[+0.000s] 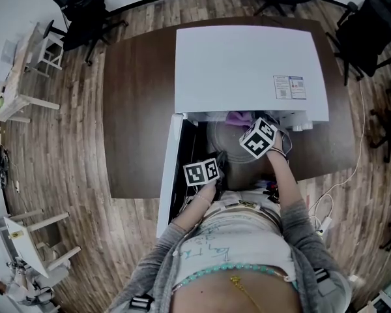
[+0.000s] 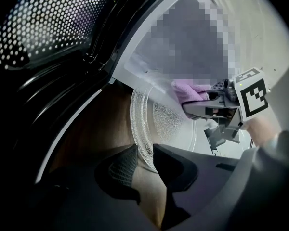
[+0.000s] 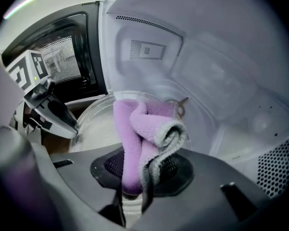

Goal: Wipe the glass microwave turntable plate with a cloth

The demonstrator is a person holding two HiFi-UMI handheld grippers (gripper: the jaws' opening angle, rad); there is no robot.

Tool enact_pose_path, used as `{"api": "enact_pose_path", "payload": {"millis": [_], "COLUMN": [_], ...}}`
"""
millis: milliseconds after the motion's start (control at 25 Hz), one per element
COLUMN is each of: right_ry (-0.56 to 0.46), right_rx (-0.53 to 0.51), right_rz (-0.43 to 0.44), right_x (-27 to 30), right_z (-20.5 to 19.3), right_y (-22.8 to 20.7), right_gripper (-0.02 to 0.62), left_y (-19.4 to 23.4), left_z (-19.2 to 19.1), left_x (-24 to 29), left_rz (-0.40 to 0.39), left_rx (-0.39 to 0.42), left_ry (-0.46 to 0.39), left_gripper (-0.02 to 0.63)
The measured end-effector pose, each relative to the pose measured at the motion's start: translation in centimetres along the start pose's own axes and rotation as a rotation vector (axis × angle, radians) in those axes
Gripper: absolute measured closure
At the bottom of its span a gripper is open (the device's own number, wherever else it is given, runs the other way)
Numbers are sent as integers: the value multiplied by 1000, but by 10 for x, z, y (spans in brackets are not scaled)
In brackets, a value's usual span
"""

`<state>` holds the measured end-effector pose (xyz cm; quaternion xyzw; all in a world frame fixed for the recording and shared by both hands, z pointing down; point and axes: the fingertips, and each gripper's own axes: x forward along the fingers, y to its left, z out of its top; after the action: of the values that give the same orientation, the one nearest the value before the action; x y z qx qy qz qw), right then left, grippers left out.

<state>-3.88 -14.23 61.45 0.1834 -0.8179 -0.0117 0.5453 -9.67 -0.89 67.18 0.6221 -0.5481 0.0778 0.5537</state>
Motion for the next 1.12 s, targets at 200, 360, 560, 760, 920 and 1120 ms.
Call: {"api": "enact_pose_path", "payload": {"millis": [200,360,560,760,920,1120], "right_ry": [8,25,40,59,72,88], "right_rx": [32,67,100,113,112,114], "right_rz": [-7,-13,-12,-12,-18,-2], "right_x": [-3,-4,-9,-11,-13,-16], "right_z": [-12,-27,-44,-56,-63,-76], "right_y": [-3,-7,-8,-6,-3,4], "right_gripper": [480,480,480,480,480,480], "left_y": [0,0,0,0,0,0], "left_z": [-1,-1,-1,-1,-1,-2], "left_x": [0,0,-1,0,-1,0], "left_rz": [1,2,5,5,5,9], "left_rx": [-2,-2,0,-2,-4,-2], "left_ry": [-2,-3,-7,-9,-11,-16], "left_gripper": [493,494,492,492,492,494]}}
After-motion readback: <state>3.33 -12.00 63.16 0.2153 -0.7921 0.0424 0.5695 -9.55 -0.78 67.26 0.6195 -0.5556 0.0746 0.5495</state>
